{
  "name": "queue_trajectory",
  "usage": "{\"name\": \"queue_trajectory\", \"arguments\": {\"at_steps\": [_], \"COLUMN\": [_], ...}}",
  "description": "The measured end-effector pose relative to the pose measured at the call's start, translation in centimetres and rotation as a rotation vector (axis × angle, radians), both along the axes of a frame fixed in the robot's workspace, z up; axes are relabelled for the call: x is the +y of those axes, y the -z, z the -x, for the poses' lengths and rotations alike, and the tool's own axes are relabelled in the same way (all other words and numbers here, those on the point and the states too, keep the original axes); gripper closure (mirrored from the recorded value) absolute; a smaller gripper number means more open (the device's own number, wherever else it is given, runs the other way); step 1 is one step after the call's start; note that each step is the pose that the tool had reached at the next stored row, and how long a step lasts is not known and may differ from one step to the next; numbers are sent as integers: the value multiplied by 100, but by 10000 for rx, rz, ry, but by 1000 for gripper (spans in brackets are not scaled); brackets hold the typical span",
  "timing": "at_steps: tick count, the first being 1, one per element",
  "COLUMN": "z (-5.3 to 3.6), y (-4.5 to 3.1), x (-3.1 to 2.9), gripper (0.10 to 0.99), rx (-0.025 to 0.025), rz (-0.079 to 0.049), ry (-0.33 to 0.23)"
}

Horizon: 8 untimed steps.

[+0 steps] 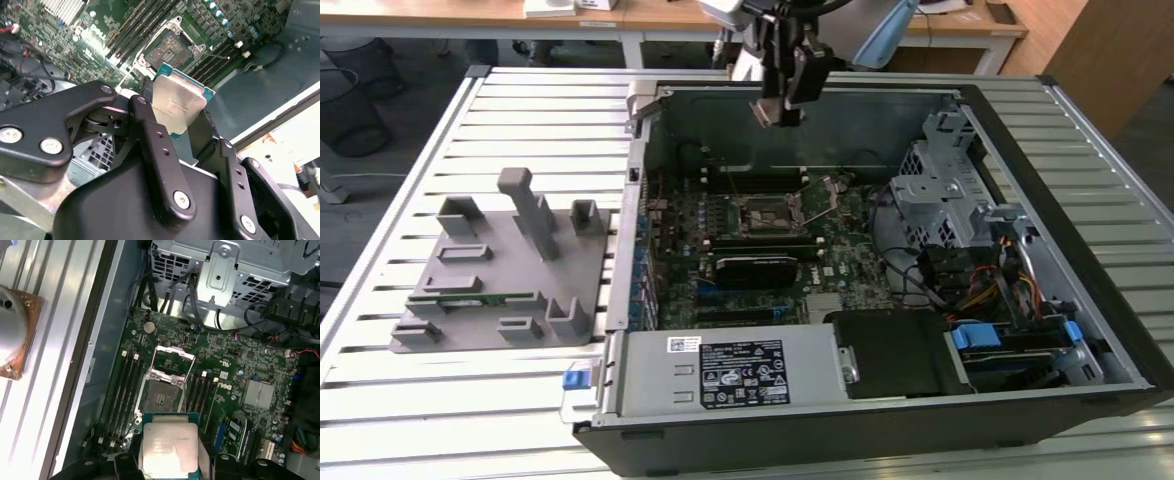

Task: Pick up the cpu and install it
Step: 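Place the cpu into insertion slot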

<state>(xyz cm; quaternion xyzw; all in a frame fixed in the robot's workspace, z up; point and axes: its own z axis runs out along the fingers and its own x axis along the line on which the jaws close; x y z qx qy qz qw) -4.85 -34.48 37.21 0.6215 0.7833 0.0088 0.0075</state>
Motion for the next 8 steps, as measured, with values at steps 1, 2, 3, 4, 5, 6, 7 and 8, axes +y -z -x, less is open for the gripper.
{"name": "queue_trajectory", "arguments": {"at_steps": [1,2,3,4,5,6,7,8], "z": [0,0,0,0,0,0,0,0], "y": [2,4,5,6,7,9,13,18], "x": [0,1,1,3,5,7,8,8], "gripper": [561,561,561,561,561,561,561,561], "rx": [0,-1,0,0,1,1,0,-4], "rz": [0,-1,0,1,2,2,0,0], "ry": [160,328,491,615,713,813,932,1043]}}
